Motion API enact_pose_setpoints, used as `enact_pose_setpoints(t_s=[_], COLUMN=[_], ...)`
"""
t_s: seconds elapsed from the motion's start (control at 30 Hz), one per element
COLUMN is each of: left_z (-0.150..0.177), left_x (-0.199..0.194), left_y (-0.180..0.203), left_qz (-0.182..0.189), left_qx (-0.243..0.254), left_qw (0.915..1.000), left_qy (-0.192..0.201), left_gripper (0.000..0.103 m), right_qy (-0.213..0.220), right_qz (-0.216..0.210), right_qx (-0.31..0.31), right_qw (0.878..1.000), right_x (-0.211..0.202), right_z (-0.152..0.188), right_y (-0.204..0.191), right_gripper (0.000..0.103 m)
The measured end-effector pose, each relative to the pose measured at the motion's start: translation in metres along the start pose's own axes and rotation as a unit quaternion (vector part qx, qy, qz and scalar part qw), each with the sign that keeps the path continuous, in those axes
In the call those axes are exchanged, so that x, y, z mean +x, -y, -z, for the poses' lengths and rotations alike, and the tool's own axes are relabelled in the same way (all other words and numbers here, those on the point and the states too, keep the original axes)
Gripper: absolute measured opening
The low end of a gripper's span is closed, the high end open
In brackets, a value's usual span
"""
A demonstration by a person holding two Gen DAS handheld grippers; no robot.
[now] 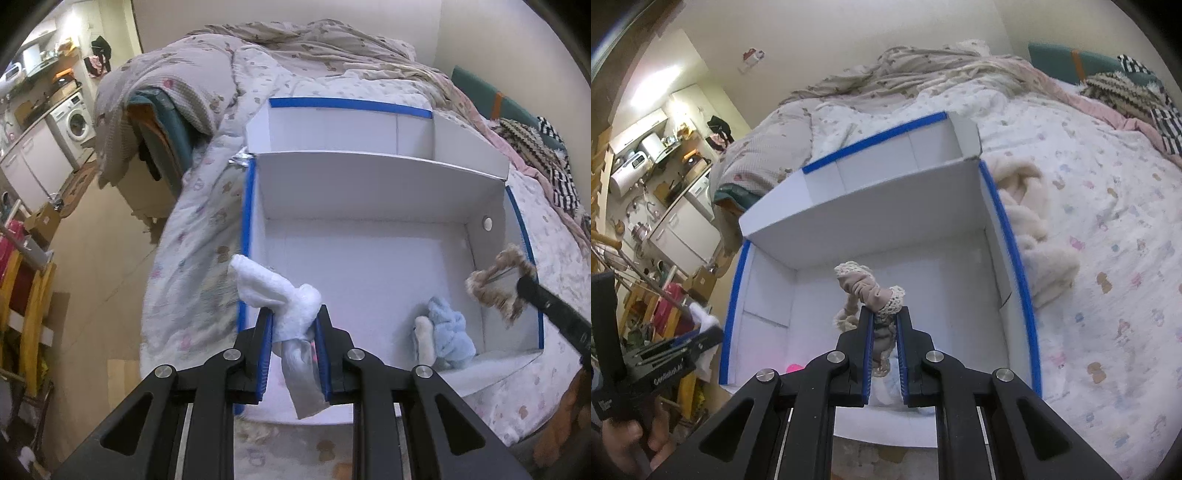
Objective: Organize soft objects
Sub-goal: 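Carry the white sock and scrunchie over the box and lower them inside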
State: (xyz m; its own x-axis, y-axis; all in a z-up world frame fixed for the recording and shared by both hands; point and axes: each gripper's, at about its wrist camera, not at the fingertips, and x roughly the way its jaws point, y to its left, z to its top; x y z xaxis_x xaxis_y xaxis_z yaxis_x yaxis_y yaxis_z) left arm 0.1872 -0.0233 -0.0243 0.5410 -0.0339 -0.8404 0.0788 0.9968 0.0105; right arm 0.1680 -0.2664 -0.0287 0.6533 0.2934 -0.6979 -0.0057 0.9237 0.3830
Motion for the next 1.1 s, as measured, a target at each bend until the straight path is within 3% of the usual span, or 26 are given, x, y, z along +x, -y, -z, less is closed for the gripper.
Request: enact_pose_setpoints(t_s=[0.07,0.17,0.33,1.1], left_z=[0.002,0.011,0.014,0.014], left_x=[0.005,0.018,0.038,0.052], left_y=[0.004,0.013,0.015,0.026], left_qz=[0.013,0.002,0.008,0.019], left_qx=[0.005,0.032,0.029,0.052], left_qw=[0.9999,0.9993,0.9995,0.9985], left_qy=[0.009,0.021,0.007,0.002], left_gripper=[0.019,0.019,0.019,0.02], right_qy=[-0.006,-0.017,-0.039,-0.116], right_qz=[-0.004,-0.002,0.012,0.058], right_qx=[-0.008,-0.02,-0.031,-0.065], right_qw=[1.0,1.0,0.999,0.989], right_x=[0.004,0.012,0.023,0.065], right_z=[0.001,0.004,0.009,0.027], right_y=[-0.003,-0.005,-0.004,-0.002], right_gripper=[0.013,0.013,0.013,0.014])
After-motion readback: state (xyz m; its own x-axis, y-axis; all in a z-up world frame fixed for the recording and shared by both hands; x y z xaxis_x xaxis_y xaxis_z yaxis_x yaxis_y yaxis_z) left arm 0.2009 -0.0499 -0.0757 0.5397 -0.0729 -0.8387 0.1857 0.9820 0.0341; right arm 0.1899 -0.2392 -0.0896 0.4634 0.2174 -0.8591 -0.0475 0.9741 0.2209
